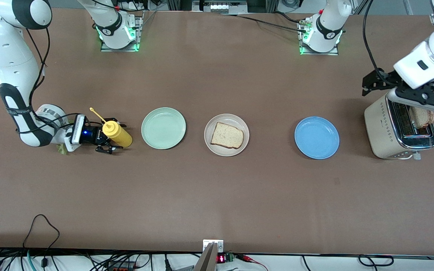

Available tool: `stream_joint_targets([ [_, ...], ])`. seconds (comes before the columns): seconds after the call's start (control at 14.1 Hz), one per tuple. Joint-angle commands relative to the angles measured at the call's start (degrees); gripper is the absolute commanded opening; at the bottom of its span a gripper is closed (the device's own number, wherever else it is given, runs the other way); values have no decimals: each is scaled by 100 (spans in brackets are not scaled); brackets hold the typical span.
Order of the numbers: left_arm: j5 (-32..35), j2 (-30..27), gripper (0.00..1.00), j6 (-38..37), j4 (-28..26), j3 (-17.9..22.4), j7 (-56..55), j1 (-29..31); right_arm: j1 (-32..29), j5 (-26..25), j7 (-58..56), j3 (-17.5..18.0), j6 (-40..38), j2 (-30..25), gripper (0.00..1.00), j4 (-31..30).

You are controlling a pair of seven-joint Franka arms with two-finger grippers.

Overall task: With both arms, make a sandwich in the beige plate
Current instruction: 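Release bread on the plate while the right gripper grasps the bottle, then lift the yellow bottle and tilt it over the bread with the right gripper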

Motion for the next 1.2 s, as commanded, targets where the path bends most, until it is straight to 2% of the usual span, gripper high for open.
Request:
stream_joint_targets([
  [0.0,170,-190,100,-173,-160,91,-215,-111,83,106,-70,-8,-75,48,100,55],
  [0.07,214,-190,100,-208,-160,73,-373,-103,100,106,-70,-17,-75,40,79,64],
  [0.14,232,-199,100,-270,-151,73,-401,-129,109,89,-79,-17,-66,22,50,64],
  [0.21,232,-182,100,-288,-142,64,-401,-138,118,62,-79,-17,-48,5,35,81],
  [0.28,224,-173,100,-323,-116,64,-392,-85,127,36,-70,-34,-22,-39,29,90],
  [0.5,224,-173,100,-358,-107,108,-366,-59,240,-61,0,-78,100,-223,21,99],
  [0.64,224,-138,100,-341,-11,117,-348,-59,354,-113,140,-96,389,-556,20,99],
  [0.92,206,-129,100,-375,8,64,-304,-59,969,-850,1342,-96,1768,-1610,21,108],
  [1.13,180,-50,100,-358,34,55,-322,-137,1575,-1728,2571,-96,2919,-2174,21,195],
])
